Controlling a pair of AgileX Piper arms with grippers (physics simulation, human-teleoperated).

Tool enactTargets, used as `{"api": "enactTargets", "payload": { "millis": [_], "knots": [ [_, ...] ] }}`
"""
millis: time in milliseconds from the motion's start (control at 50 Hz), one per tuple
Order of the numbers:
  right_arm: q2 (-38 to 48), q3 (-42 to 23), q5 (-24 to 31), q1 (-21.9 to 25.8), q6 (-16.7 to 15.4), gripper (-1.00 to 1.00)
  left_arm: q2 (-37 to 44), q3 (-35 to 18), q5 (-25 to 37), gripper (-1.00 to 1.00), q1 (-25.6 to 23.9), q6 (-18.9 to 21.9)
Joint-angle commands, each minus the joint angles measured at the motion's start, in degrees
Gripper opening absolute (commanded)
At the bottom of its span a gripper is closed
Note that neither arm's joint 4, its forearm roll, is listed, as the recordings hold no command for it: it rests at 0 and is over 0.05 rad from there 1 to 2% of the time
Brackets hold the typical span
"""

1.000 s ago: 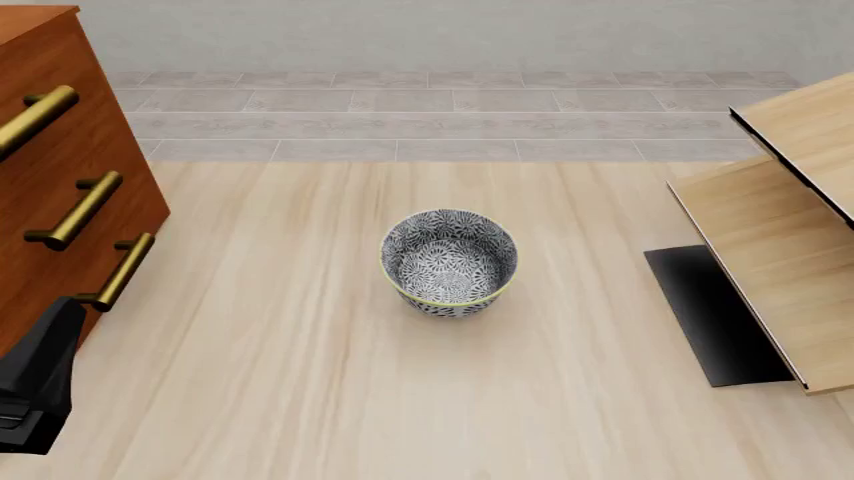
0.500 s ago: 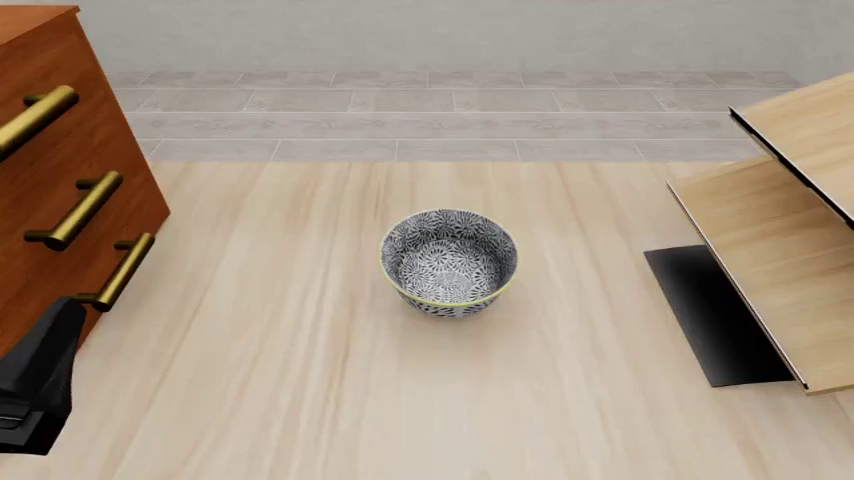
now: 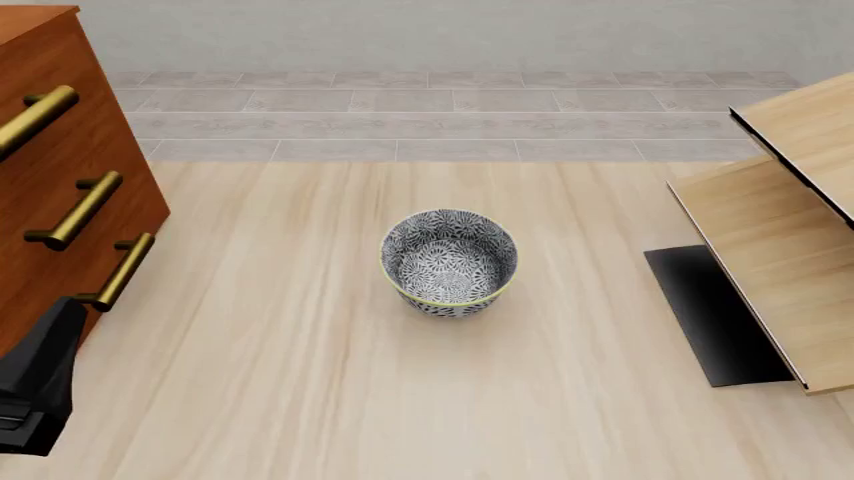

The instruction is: Put the wine bottle on the wine rack.

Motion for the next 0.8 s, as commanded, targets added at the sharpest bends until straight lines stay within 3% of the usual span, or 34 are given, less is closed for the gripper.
{"api": "enactTargets", "payload": {
  "millis": [20, 160, 300, 800],
  "knots": [
    [-7.09, 1.76, 2.86, 5.94, 0.33, 1.0, 0.0, 0.0, -0.05, 1.0, -0.25, 0.35],
    [-10.5, 2.33, 4.06, 9.15, -0.54, 1.0, 0.0, 0.0, -0.24, 1.0, -0.43, 0.62],
    [-14.77, 3.06, 4.67, 12.04, -4.79, 1.0, 0.0, 0.0, -0.53, 1.0, -0.88, 0.89],
    [-25.74, 6.44, 7.66, 25.31, -9.8, 1.0, 0.0, -0.04, -4.87, 1.0, -1.94, 1.12]
  ]
}}
